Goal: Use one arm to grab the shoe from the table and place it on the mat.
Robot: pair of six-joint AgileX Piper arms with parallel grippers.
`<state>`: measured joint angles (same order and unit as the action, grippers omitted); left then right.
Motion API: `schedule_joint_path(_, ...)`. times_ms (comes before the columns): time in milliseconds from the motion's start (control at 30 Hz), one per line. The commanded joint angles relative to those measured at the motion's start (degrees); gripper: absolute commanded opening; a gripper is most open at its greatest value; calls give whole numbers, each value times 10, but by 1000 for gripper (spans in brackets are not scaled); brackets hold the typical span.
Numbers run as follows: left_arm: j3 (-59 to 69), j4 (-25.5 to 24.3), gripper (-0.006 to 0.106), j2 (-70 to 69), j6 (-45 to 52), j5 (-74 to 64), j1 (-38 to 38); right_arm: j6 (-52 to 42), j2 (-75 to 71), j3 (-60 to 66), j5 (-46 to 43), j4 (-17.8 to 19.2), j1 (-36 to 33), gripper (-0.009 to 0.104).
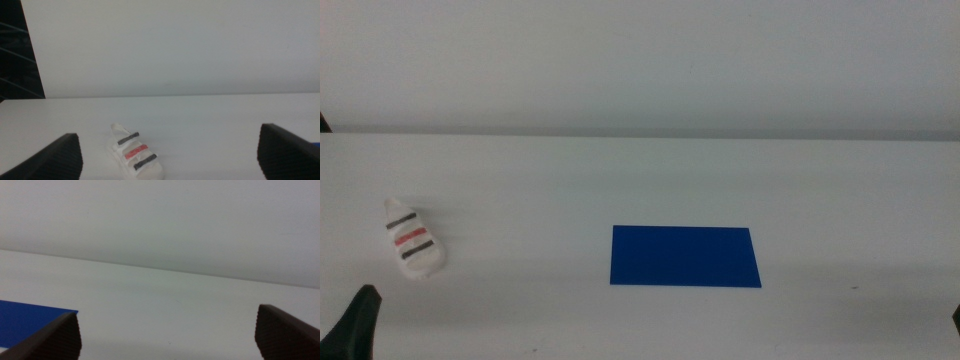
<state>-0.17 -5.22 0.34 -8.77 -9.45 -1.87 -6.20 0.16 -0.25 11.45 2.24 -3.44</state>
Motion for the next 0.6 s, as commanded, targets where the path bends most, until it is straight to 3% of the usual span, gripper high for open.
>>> schedule_joint_path(0,-32,3,94,22,-2,-8,-5,0,-22,24,-4,2,0,93)
schedule_joint_path(233,-344,1,94,331,-12,-313,-15,0,-22,24,-4,2,0,93)
schedule_joint_path(333,-449,-6,94,457,-87,-415,-15,0,-22,24,-4,2,0,93)
schedule_joint_path(467,-552,-13,94,624,-185,-480,-15,0,-22,24,-4,2,0,93)
schedule_joint_path(567,-609,-13,94,729,-202,-489,-15,0,-22,24,-4,2,0,93)
